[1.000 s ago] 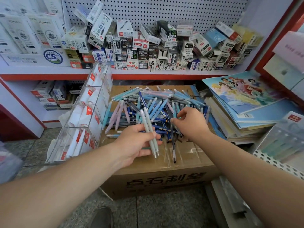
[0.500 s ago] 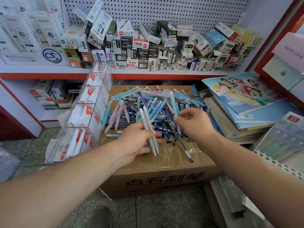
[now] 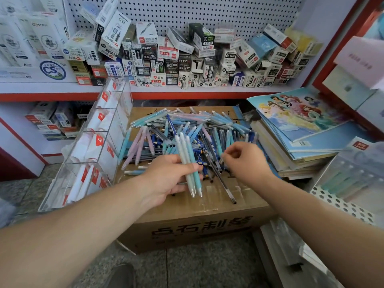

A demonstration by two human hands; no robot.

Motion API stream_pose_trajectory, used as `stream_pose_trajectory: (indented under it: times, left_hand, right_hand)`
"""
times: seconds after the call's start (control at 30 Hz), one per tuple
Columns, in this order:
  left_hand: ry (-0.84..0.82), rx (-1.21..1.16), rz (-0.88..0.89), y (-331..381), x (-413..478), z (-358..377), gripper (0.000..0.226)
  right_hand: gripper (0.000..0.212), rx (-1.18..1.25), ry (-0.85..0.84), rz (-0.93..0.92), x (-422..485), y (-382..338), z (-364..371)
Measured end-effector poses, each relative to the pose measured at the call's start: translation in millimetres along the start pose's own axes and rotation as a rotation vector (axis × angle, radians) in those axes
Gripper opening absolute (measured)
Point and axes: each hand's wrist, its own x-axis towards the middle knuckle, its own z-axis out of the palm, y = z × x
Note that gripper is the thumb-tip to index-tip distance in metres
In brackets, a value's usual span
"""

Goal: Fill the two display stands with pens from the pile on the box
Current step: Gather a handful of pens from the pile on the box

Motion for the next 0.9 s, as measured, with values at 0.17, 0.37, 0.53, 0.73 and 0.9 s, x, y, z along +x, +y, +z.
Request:
stream_pose_trajectory:
  times: [0.17,0.37,0.53,0.73,0.9]
  left_hand:
    - [-0.028,0.037,-0.007,-3,1,3,0.029]
    - [-0.034,0.046,-0.003,-5,3,-1,0.027]
    - [-0.022,0.015,0.001,-5,5,-2,0.027]
    - [-0.012,-0.021,-0.003,-4,8,-3,0.024]
    - [0.03,-0.046,0.015,-6,8,-3,0.02]
  right_hand:
    - [0.029,-0.126,0.03,0.156,28,15,-1]
    - [0.029,-0.187,0.018,0.178,29,8,8]
    - [0.019,0.087,0.034,0.192,22,1,3]
    - [0.012,0.325,-0.224,0.016,-18,-26,4]
    - [0.012,0.302,-0.307,-0.05,-35,-25,10]
